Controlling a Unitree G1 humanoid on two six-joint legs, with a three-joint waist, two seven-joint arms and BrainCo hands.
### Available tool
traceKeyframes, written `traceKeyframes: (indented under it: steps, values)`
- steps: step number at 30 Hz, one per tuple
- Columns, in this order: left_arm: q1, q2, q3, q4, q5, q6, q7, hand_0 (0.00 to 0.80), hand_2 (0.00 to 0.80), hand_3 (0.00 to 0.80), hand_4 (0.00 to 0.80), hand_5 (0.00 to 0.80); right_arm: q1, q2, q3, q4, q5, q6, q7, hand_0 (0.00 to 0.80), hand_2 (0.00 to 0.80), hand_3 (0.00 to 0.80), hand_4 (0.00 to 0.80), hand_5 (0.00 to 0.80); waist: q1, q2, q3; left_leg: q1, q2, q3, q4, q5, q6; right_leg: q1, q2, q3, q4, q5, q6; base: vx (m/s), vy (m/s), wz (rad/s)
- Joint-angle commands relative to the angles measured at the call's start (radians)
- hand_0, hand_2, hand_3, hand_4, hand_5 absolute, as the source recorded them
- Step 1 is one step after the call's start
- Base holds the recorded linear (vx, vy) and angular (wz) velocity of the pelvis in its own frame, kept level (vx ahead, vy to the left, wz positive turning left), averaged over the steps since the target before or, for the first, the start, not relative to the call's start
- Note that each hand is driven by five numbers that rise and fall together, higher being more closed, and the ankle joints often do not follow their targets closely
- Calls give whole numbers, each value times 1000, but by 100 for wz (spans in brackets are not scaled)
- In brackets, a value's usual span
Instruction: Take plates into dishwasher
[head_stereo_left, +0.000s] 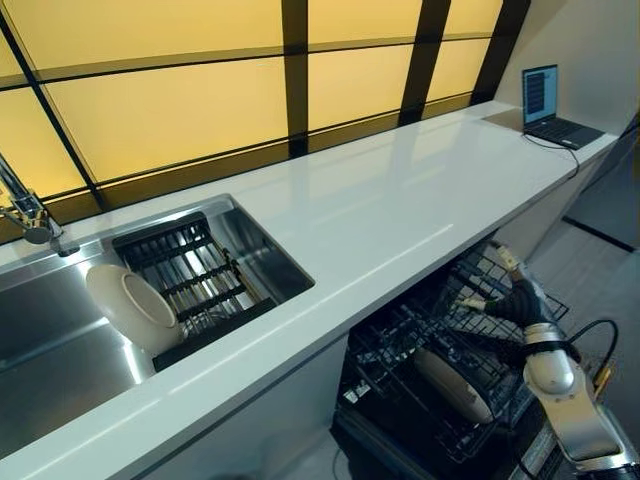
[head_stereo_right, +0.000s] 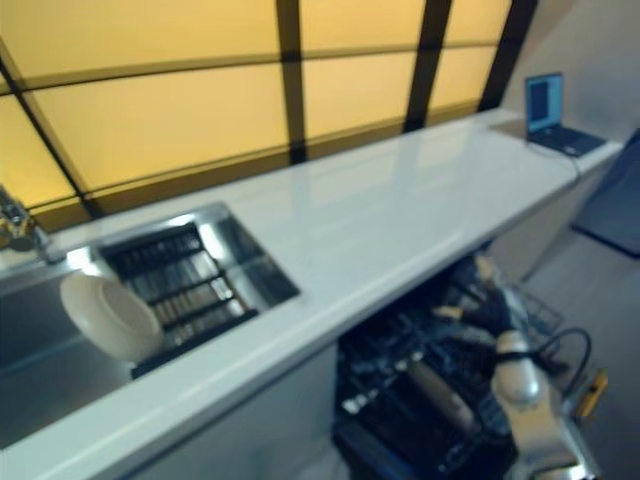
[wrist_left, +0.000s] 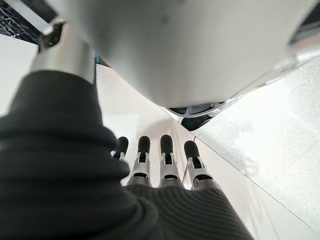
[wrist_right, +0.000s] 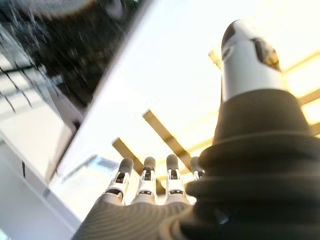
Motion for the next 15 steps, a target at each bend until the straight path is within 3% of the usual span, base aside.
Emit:
traceKeyframes:
  steps: [1,5,11,15]
  values:
    - [-32,21,9,48,28,-27,15,0,0,0,0,0,-57,-85,-81,-101,71,-66,-45,0,0,0,0,0,-16,2,-30,-84,33,14,14,-12,0,-15,17,29,72,-64,-50,-35,-4,-3]
    - [-40,27,17,72,19,-30,15,0,0,0,0,0,-63,-117,-131,-129,109,-84,-63,0,0,0,0,0,-30,-4,-40,-80,35,23,13,-15,-1,-16,19,40,66,-62,-50,-16,10,-7]
    - [-42,27,20,90,10,-24,17,0,0,0,0,0,-89,-174,-186,-165,97,-180,-62,0,0,0,0,0,-37,-13,-52,-70,30,28,21,-24,1,-11,18,52,54,-55,-51,9,19,-3]
    - [-46,34,19,108,5,-20,13,0,0,0,0,0,-174,-253,-172,-178,161,-168,-14,0,0,0,0,0,-23,-28,-57,-79,16,11,53,-45,4,-6,14,53,44,-50,-52,51,45,0]
